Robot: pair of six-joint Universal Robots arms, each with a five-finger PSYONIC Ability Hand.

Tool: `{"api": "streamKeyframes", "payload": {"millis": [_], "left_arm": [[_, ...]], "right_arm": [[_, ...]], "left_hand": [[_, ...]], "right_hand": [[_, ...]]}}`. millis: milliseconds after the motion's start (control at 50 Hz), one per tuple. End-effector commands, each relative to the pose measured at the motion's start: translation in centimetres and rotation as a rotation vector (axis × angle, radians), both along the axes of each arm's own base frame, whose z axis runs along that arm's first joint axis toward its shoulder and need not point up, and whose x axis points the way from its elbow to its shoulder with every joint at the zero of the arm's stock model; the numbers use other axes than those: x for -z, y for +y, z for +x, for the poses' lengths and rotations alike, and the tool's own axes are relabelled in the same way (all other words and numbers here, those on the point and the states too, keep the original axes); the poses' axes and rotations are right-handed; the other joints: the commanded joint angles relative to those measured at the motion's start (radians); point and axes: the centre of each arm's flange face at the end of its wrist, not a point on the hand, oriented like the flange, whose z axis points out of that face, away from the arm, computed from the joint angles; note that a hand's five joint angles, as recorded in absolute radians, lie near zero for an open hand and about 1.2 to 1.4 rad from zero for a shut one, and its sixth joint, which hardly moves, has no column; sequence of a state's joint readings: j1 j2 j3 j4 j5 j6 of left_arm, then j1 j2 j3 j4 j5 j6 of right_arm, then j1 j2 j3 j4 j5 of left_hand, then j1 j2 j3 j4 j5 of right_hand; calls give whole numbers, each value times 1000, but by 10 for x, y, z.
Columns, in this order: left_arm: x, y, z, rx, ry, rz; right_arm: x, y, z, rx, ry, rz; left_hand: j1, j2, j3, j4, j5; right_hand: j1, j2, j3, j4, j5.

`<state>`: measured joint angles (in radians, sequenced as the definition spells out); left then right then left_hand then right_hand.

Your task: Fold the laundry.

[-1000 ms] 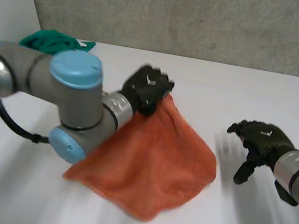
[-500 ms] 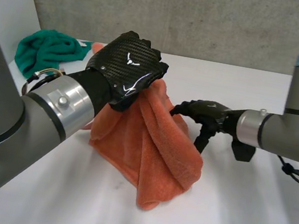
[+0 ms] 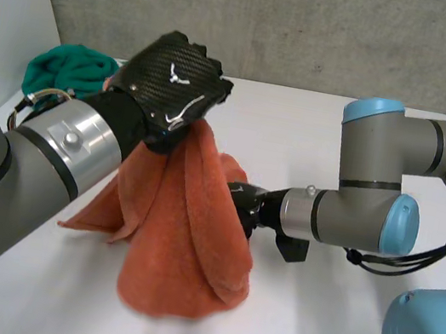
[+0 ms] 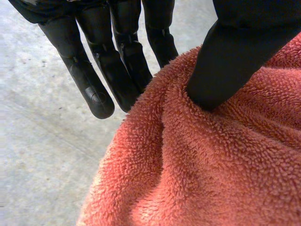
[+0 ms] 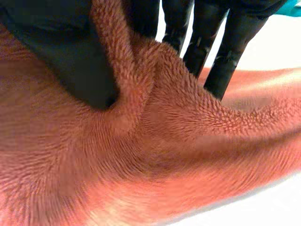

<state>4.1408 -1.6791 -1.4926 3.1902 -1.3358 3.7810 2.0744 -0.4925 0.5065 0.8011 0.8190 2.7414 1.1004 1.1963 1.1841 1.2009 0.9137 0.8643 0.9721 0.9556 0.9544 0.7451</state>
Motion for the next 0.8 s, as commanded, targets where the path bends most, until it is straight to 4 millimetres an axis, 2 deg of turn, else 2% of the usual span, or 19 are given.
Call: {"api": "streamKeyframes", "payload": {"millis": [20, 80, 100, 160, 180, 260, 300, 360, 380, 440, 460, 480, 520, 580, 600, 640, 720, 760, 800], "left_arm": [[-25, -35, -3, -50, 97, -133], [-40, -59, -1, -87, 179, -212], [-44, -62, -1, -89, 198, -226], [-60, -76, 2, -95, 303, -272], [-62, -78, 3, -97, 325, -278], [-54, -89, 2, -88, 380, -261], [-37, -93, -1, -88, 363, -227], [-10, -97, -2, -95, 326, -160], [-2, -97, -3, -96, 315, -140], [33, -91, -5, -99, 262, -41], [43, -89, -4, -101, 245, -12], [63, -83, -3, -106, 209, 52], [80, -75, -1, -107, 173, 114], [110, -49, -3, -90, 92, 242], [115, -42, -3, -84, 73, 271], [126, -26, -1, -91, 15, 351], [133, -12, 10, -160, -59, 450], [133, -9, 14, -190, -79, 477], [126, -4, 19, -216, -90, 485]], "right_arm": [[-61, -61, 2, 349, -153, -249], [-92, -83, -6, 495, -243, -349], [-114, -95, -19, 588, -293, -411], [-143, -101, -34, 678, -342, -464], [-154, -103, -44, 721, -348, -488], [-163, -96, -55, 743, -341, -518], [-164, -90, -59, 739, -321, -538], [-158, -69, -69, 697, -218, -600], [-153, -56, -73, 663, -145, -632], [-133, -38, -78, 599, -15, -665], [-113, -26, -83, 544, 82, -669], [-103, -20, -85, 517, 128, -666], [-75, -4, -92, 436, 255, -661], [-51, 10, -100, 373, 361, -647], [-40, 17, -104, 344, 417, -637], [-31, 23, -108, 323, 473, -629], [-24, 24, -118, 348, 556, -627], [-24, 23, -120, 360, 566, -628], [-24, 23, -120, 360, 567, -629]], "left_hand": [[296, 200, 212, 195, 308], [296, 200, 212, 195, 308], [296, 200, 212, 195, 308], [296, 200, 212, 195, 308], [296, 200, 212, 195, 308], [296, 200, 212, 195, 308], [296, 200, 212, 195, 308], [296, 200, 212, 195, 308], [296, 200, 212, 195, 308], [296, 200, 212, 195, 308], [296, 200, 212, 195, 308], [296, 200, 212, 195, 308], [296, 200, 212, 195, 308], [296, 200, 212, 195, 308], [296, 200, 212, 195, 308], [296, 200, 212, 195, 308], [296, 200, 212, 195, 308], [296, 200, 212, 195, 308], [10, -86, -74, -91, 22]], "right_hand": [[532, 424, 441, 442, 477], [532, 424, 441, 442, 477], [532, 424, 441, 442, 477], [532, 424, 441, 442, 477], [532, 424, 441, 442, 477], [532, 424, 441, 442, 477], [532, 424, 441, 442, 477], [532, 424, 441, 442, 477], [532, 424, 441, 442, 477], [532, 424, 441, 442, 477], [532, 424, 441, 442, 477], [532, 424, 441, 442, 477], [532, 424, 441, 442, 477], [532, 424, 441, 442, 477], [532, 424, 441, 442, 477], [524, 416, 433, 434, 469], [445, 338, 354, 355, 390], [59, -49, -32, -31, 4], [-206, -314, -297, -296, -261]]}}
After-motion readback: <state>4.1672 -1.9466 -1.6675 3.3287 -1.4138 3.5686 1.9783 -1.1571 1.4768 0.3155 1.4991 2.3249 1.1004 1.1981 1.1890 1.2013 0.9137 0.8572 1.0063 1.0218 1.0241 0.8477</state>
